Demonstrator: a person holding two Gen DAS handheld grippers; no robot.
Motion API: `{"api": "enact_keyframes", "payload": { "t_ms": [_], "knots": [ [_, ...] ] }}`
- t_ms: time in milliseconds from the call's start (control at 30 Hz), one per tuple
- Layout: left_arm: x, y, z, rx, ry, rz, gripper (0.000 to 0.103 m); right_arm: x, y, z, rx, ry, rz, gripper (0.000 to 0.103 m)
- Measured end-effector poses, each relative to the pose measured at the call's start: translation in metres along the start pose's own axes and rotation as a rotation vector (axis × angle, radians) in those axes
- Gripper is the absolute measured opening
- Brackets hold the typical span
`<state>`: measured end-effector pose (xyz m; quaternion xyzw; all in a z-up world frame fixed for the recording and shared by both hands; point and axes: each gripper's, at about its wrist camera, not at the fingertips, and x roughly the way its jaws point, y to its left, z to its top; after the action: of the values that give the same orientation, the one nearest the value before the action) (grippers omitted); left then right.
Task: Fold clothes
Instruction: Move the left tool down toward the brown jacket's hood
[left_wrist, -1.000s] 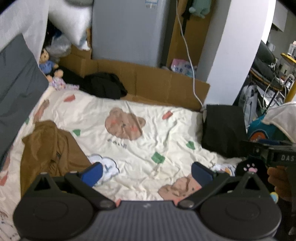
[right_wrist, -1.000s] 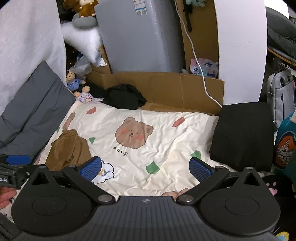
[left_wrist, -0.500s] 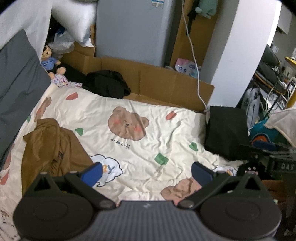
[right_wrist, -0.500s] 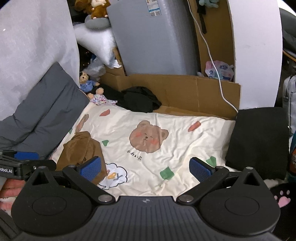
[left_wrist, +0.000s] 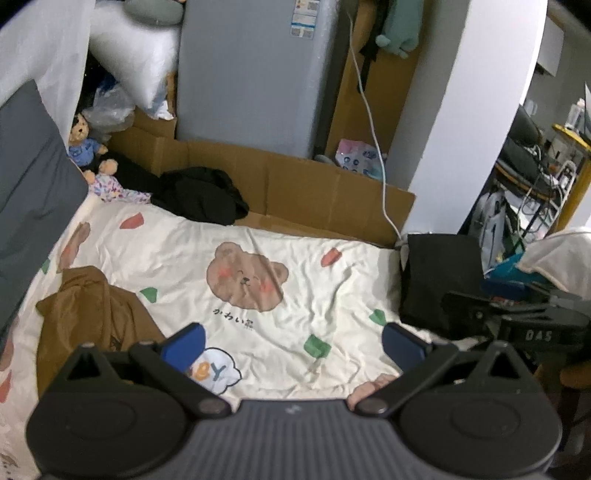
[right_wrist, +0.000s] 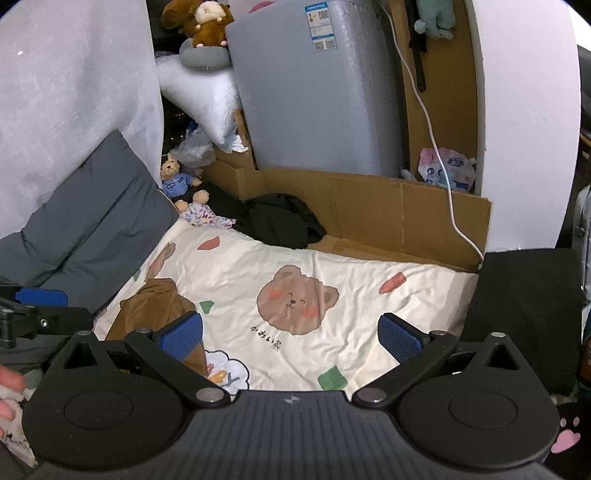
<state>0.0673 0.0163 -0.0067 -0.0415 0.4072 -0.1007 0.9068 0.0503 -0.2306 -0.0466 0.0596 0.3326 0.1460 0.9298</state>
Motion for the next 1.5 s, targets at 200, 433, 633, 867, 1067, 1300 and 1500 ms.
{"api": "enact_keyframes", "payload": {
  "t_ms": [200, 433, 633, 867, 1067, 1300, 1500],
  "knots": [
    [0.016, 0.013, 0.004, -0.016, 0.076, 0.005, 0.103, 0.016, -0.005, 0.004, 0.024, 0.008, 0.018, 0.103],
    [0.018, 0.038, 0.014, -0.057, 0.063, 0.051, 0.097, 0.031, -0.002, 0.004, -0.005, 0.028, 0.009, 0.103],
    [0.021, 0.063, 0.027, -0.093, 0.040, 0.107, 0.097, 0.048, 0.001, 0.003, 0.009, 0.052, 0.044, 0.103],
    [0.009, 0.136, 0.053, -0.227, -0.048, 0.175, 0.097, 0.070, 0.007, 0.001, 0.015, 0.084, 0.085, 0.101],
    [0.018, 0.189, 0.055, -0.286, -0.039, 0.260, 0.097, 0.089, 0.013, -0.001, 0.020, 0.112, 0.120, 0.095],
    [0.036, 0.236, 0.052, -0.331, -0.026, 0.312, 0.097, 0.108, 0.019, -0.004, 0.025, 0.141, 0.157, 0.091],
    [0.071, 0.263, 0.040, -0.337, 0.018, 0.307, 0.097, 0.147, 0.032, -0.002, 0.011, 0.188, 0.162, 0.090]
  ]
}}
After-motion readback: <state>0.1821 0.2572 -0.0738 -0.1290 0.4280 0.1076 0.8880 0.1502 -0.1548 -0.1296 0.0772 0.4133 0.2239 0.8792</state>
